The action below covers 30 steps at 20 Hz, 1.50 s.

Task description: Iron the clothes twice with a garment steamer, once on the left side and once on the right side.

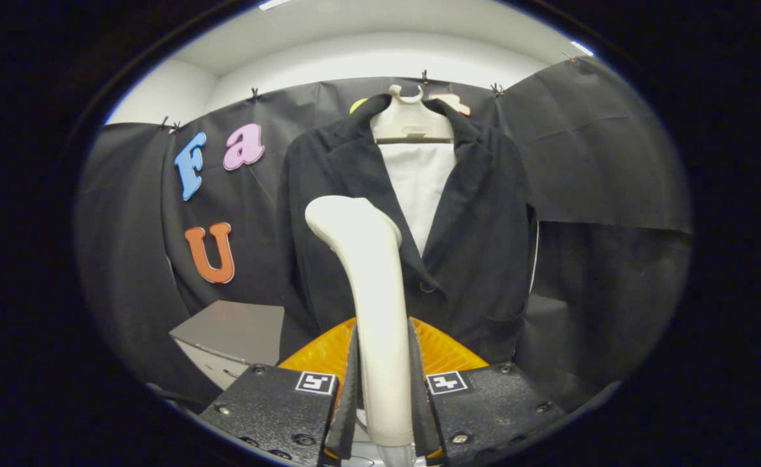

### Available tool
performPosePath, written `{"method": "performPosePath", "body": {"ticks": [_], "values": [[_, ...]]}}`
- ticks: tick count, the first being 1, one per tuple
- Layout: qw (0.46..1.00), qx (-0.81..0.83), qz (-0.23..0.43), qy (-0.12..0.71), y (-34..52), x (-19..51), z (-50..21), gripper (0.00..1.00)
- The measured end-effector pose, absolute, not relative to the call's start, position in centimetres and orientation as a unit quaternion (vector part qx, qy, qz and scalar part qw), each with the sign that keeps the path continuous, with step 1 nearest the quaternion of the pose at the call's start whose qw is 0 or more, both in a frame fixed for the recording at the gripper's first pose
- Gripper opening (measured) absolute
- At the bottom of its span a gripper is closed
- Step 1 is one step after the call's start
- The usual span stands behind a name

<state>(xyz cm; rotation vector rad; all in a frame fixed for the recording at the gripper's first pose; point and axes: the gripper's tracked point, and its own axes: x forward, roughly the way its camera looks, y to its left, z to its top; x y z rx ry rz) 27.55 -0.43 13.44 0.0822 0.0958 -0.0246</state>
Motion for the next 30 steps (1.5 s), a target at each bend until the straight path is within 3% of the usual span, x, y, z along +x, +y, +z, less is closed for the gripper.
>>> {"method": "performPosePath", "body": {"ticks": [30], "values": [[0.980, 0.004, -0.051, 0.190, -2.1, 27.7, -5.6, 0.38]]}}
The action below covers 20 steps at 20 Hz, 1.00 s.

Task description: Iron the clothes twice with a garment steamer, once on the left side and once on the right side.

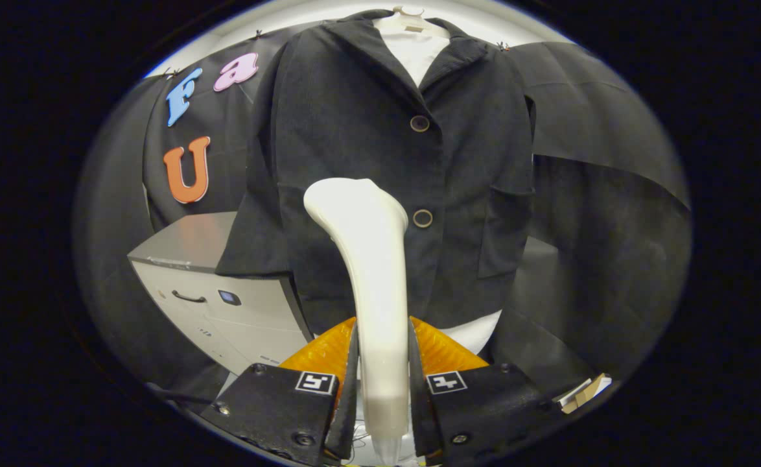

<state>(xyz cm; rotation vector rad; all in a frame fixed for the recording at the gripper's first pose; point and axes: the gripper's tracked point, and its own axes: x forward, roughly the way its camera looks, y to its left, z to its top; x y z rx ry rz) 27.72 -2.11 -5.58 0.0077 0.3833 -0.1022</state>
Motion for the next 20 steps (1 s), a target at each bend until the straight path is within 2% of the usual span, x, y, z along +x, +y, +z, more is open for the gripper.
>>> {"method": "performPosePath", "body": {"ticks": [13, 20], "values": [[0.966, 0.002, -0.059, 0.251, -1.5, 27.2, -13.4, 0.38], [0.964, 0.019, -0.061, 0.257, -1.6, 26.8, -13.5, 0.38]]}}
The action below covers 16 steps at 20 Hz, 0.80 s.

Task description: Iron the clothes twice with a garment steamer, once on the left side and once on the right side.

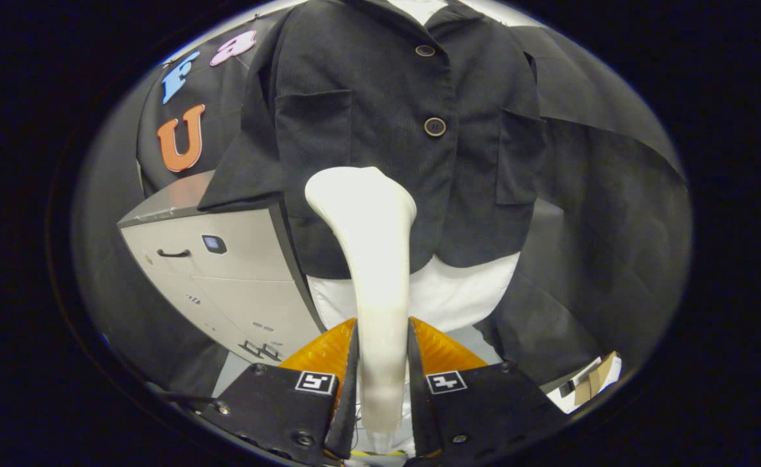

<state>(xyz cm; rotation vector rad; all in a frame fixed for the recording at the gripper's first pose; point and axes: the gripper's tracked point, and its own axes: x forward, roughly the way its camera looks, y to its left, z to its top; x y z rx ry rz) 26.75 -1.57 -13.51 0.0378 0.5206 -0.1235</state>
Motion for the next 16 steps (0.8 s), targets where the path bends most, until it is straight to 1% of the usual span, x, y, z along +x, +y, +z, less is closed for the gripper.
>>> {"method": "performPosePath", "body": {"ticks": [8, 16], "values": [[0.969, 0.055, -0.071, 0.231, -2.6, 24.4, -11.6, 0.38], [0.972, 0.081, -0.119, 0.186, -7.1, 22.2, -8.6, 0.38]]}}
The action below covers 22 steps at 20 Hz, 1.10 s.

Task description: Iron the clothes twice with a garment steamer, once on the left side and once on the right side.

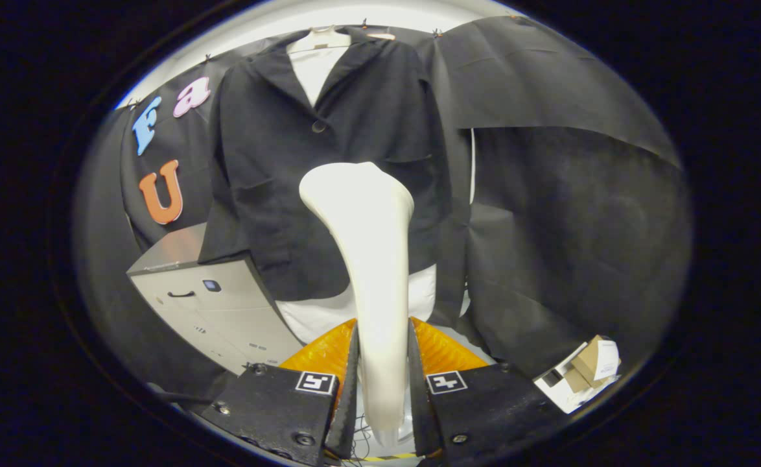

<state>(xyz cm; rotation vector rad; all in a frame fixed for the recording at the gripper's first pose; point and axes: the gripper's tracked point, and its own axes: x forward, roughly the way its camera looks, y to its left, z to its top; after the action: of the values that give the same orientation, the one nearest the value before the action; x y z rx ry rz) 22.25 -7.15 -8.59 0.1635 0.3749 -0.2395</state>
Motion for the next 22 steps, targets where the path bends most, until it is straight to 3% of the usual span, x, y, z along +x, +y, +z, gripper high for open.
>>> {"method": "performPosePath", "body": {"ticks": [6, 15, 22], "values": [[0.979, 0.082, -0.132, 0.134, -11.5, 23.2, -2.7, 0.38], [0.990, 0.071, -0.099, 0.064, -13.6, 28.9, 7.4, 0.38], [0.991, 0.063, -0.113, 0.046, -14.1, 33.8, 11.3, 0.38]]}}
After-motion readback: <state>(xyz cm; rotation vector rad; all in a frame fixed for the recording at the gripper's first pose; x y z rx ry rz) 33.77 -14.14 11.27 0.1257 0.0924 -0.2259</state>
